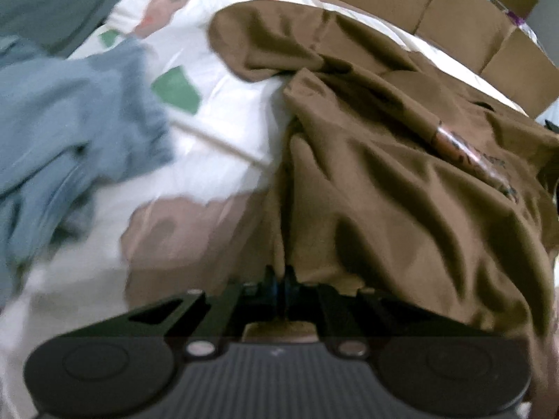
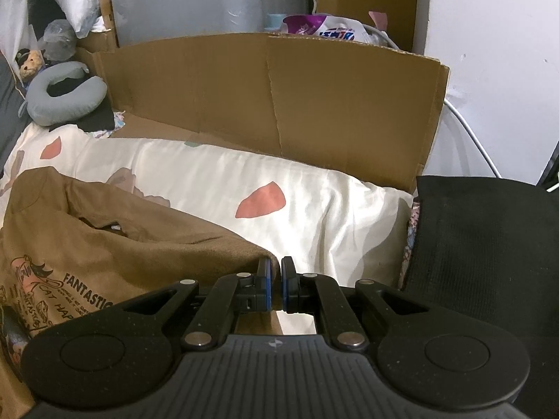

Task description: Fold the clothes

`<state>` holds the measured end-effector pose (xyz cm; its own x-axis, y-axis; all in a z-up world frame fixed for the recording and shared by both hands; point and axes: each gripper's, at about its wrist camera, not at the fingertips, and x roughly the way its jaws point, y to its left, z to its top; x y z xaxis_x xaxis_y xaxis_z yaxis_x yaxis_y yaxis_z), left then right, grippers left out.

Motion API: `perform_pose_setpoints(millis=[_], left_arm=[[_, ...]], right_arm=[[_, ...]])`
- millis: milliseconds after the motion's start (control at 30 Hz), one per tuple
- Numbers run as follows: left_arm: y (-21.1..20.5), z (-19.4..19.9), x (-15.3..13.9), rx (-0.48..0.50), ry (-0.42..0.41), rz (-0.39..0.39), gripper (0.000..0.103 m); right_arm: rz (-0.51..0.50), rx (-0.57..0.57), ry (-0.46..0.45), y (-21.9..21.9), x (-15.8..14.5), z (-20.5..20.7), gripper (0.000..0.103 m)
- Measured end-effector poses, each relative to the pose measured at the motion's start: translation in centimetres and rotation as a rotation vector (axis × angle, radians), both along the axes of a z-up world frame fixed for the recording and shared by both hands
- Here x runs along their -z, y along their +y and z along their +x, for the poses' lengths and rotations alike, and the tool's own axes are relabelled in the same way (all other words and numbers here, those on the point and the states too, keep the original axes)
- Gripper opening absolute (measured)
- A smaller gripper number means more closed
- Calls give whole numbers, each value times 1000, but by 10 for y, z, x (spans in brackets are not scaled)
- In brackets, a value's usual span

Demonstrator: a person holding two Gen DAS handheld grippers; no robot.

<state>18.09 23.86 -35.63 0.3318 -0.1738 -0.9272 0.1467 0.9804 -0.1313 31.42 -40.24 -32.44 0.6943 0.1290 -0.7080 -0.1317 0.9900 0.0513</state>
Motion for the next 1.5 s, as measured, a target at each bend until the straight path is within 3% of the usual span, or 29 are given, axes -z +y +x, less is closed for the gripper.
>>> perform_pose_setpoints(millis=[633,1033,1200,1333,1500], left_arm=[[34,-101,-72,-115,47,26,3],[71,-160,-74,-210,142,55,3],[77,-155,-62,-224,205,50,7],[81,-138,-72,-213,184,75,13],[77,-102,-88,-131,127,109,15]], right_arm=[[32,-15,-43,3,-23,0,4],[25,-87,-34,6,-43,-15,4],[10,-96,-15,6,-34,-17,4],[0,-99,-3,6,-25,-18,4],[-2,-100,8,3,-19,-20,4]])
